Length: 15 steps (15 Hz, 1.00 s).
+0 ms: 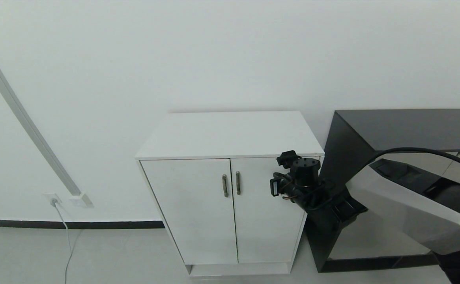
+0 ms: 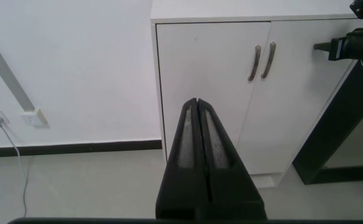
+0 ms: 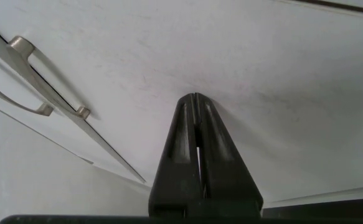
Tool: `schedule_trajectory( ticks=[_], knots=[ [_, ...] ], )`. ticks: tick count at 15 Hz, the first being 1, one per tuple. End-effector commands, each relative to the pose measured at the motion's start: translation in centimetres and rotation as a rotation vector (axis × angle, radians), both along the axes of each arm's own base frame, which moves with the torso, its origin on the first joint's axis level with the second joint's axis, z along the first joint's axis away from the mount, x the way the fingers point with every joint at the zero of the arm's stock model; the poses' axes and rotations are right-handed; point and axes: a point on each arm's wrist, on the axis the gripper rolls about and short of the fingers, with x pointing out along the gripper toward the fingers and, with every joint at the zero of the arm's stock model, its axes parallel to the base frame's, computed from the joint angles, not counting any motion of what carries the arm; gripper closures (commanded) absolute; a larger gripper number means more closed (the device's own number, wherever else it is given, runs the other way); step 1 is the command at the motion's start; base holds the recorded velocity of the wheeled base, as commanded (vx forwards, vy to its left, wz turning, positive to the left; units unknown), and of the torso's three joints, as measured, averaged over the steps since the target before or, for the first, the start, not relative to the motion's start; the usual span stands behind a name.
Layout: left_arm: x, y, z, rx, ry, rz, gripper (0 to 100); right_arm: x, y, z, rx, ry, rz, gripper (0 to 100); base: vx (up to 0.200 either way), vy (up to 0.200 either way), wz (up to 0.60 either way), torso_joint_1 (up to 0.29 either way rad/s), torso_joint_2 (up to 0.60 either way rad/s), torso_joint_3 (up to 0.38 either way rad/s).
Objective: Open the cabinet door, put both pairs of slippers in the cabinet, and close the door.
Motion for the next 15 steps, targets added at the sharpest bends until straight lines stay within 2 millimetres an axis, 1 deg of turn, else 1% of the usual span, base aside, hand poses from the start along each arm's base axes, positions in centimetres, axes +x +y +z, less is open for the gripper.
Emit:
schedule_trajectory(
  ticks=[1, 3, 4, 5, 6, 7, 8, 9, 10, 11, 12, 13, 15],
  knots=[
    [0.0, 0.0, 0.0, 0.0, 0.001, 0.001, 100, -1.9, -1.0, 2.2, 0.004, -0.003, 0.005, 100, 0.0, 0.0, 0.0, 0.0, 0.0, 0.0],
    [0.0, 0.0, 0.0, 0.0, 0.001, 0.001, 100, -4.4, -2.6, 4.3, 0.004, 0.0, 0.0, 100, 0.0, 0.0, 0.0, 0.0, 0.0, 0.0],
    [0.0, 0.0, 0.0, 0.0, 0.001, -0.001, 100, -5.3, -3.3, 4.9, 0.004, 0.0, -0.004, 100, 0.0, 0.0, 0.0, 0.0, 0.0, 0.0],
    [0.0, 0.0, 0.0, 0.0, 0.001, 0.001, 100, -7.4, -5.5, 6.4, 0.002, -0.001, -0.033, 100, 0.0, 0.0, 0.0, 0.0, 0.0, 0.0],
    [0.0, 0.0, 0.0, 0.0, 0.001, 0.001, 100, -8.1, -6.3, 6.9, 0.001, -0.002, -0.044, 100, 0.0, 0.0, 0.0, 0.0, 0.0, 0.0],
    [0.0, 0.0, 0.0, 0.0, 0.001, 0.001, 100, -9.7, -8.3, 8.0, 0.002, -0.005, -0.07, 100, 0.0, 0.0, 0.0, 0.0, 0.0, 0.0],
    [0.0, 0.0, 0.0, 0.0, 0.001, 0.001, 100, -12.0, -11.3, 9.4, 0.006, -0.016, -0.122, 100, 0.0, 0.0, 0.0, 0.0, 0.0, 0.0],
    [0.0, 0.0, 0.0, 0.0, 0.001, 0.001, 100, -13.2, -13.3, 10.2, 0.008, -0.026, -0.166, 100, 0.0, 0.0, 0.0, 0.0, 0.0, 0.0],
    [0.0, 0.0, 0.0, 0.0, 0.001, -0.001, 100, -14.5, -15.6, 10.9, 0.01, -0.04, -0.223, 100, 0.0, 0.0, 0.0, 0.0, 0.0, 0.0],
    [0.0, 0.0, 0.0, 0.0, 0.001, -0.001, 100, -15.3, -16.8, 11.1, 0.008, -0.042, -0.261, 100, 0.0, 0.0, 0.0, 0.0, 0.0, 0.0],
    [0.0, 0.0, 0.0, 0.0, 0.001, -0.001, 100, -17.2, -19.4, 11.5, 0.006, -0.044, -0.338, 100, 0.0, 0.0, 0.0, 0.0, 0.0, 0.0],
    [0.0, 0.0, 0.0, 0.0, 0.001, -0.001, 100, -19.0, -20.9, 11.9, 0.005, -0.049, -0.388, 100, 0.0, 0.0, 0.0, 0.0, 0.0, 0.0],
    [0.0, 0.0, 0.0, 0.0, 0.001, -0.001, 100, -23.1, -22.7, 12.5, 0.007, -0.056, -0.447, 100, 0.0, 0.0, 0.0, 0.0, 0.0, 0.0]
  ],
)
